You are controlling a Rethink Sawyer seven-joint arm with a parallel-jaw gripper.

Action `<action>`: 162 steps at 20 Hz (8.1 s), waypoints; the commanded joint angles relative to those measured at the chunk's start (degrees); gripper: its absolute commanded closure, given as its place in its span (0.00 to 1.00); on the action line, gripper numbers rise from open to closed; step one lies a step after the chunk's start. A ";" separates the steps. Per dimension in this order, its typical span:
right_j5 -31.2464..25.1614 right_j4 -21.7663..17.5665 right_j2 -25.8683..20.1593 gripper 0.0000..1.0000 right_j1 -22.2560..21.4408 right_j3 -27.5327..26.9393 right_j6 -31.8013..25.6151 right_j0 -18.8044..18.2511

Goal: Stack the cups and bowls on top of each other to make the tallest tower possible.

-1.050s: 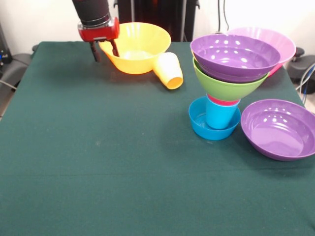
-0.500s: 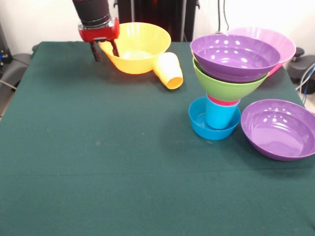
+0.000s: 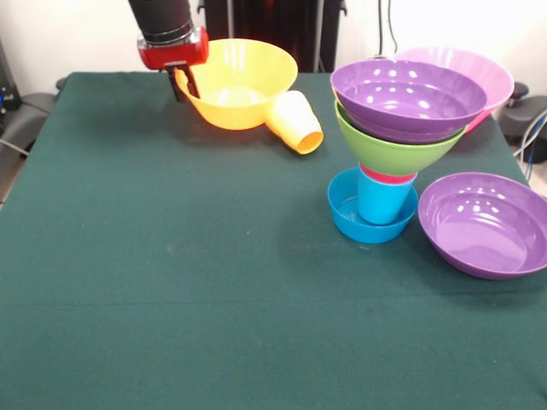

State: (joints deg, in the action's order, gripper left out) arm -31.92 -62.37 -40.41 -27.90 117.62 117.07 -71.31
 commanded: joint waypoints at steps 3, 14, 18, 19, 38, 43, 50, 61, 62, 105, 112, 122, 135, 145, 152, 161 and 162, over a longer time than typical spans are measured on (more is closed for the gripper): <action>-5.19 -1.59 1.06 1.00 -1.04 -5.01 -15.63 3.10; -12.86 12.84 -4.96 1.00 -10.13 -0.94 -16.76 4.02; -17.51 16.66 -7.12 1.00 -12.13 -1.56 -20.08 3.49; -18.32 17.17 -7.61 1.00 -12.42 -1.61 -20.75 3.25; -32.82 26.32 -14.37 1.00 -19.31 -3.80 -25.76 1.49; -35.41 28.35 -16.12 1.00 -20.73 -4.93 -26.15 1.34; -39.35 32.23 -19.16 1.00 -23.31 -5.66 -25.72 0.93; -44.21 37.25 -23.25 1.00 -27.26 -6.62 -24.91 -0.28; -44.70 38.25 -24.10 1.00 -27.88 -6.61 -24.80 -0.62; -27.31 46.58 -46.31 1.00 -12.66 -1.20 -16.12 -9.02; -24.45 46.05 -46.62 1.00 -11.70 -1.19 -13.36 -7.44; -22.09 45.06 -46.63 1.00 -12.87 0.36 -11.57 -7.66; -18.67 43.78 -44.60 1.00 -13.93 0.40 -10.01 -6.18; -15.54 42.71 -41.91 1.00 -14.03 0.01 -8.58 -3.17; -13.46 41.79 -40.11 1.00 -13.84 -0.18 -8.10 -1.51; -12.68 41.55 -38.29 1.00 -13.64 -1.04 -8.89 -0.28; -12.55 41.38 -37.91 1.00 -13.49 -1.23 -9.08 -0.07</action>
State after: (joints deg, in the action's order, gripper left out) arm -46.37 -17.37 -85.69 -42.50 114.47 109.04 -74.80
